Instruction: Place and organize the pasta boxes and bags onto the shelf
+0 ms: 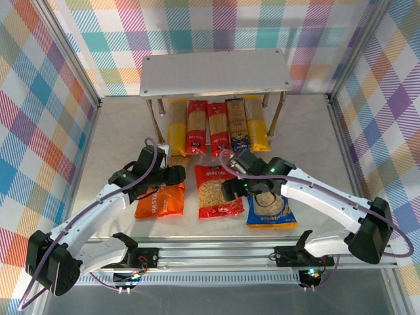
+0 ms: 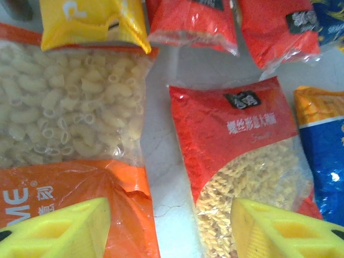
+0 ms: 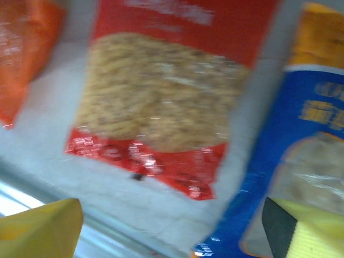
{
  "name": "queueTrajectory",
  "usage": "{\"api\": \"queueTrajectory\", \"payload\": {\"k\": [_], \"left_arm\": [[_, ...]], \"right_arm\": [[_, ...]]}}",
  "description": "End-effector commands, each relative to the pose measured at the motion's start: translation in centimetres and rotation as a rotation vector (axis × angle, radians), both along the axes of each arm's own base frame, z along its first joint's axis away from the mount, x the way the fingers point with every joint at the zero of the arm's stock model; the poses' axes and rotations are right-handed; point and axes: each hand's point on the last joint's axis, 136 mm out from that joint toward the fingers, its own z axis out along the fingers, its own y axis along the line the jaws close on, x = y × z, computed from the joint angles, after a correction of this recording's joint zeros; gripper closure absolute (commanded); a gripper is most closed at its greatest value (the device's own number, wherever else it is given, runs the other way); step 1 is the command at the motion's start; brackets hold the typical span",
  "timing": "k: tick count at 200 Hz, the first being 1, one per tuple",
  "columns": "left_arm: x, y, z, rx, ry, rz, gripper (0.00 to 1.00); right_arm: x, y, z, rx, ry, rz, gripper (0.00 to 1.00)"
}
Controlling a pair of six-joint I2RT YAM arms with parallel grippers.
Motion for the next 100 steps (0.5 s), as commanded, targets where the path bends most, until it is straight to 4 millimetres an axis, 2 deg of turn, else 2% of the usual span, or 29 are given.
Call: {"api": "queueTrajectory", "payload": {"k": [1,5,28,49,64,100], "left_arm": [[0.3,-0.6,-0.2,-0.008,-0.054,0.026,0.4],[0.3,-0.6,-0.3,0.001,-0.059,0.028,0.4],[0.0,-0.5,-0.6,0.021,-0.064,0.029,0.39],[0.0,-0.4,-0.5,0.03,-0.065,0.026,0.38],[0.0,-0.4,-0.3,0.031,-0.07,0.026,0.38],[0.1,-0.3,-0.4,0.038,-0.065,0.029,0.38]], "right_arm": [[-0.3,-6.1,-2.8,-0.166,0.06,-0.184,0.02],[-0.3,-6.8,-3.1,-0.174,0.064,-0.211,0.0],[-0.2,-10.2,-4.7,-0.226,0.084,-0.34,0.01],[-0.3,-12.0,-5.8,-0.256,0.11,-0.405,0.01],[-0.1,-12.0,-6.3,-0.24,0.127,-0.413,0.01],[0.6,-9.5,-6.1,-0.121,0.141,-0.377,0.01]]}}
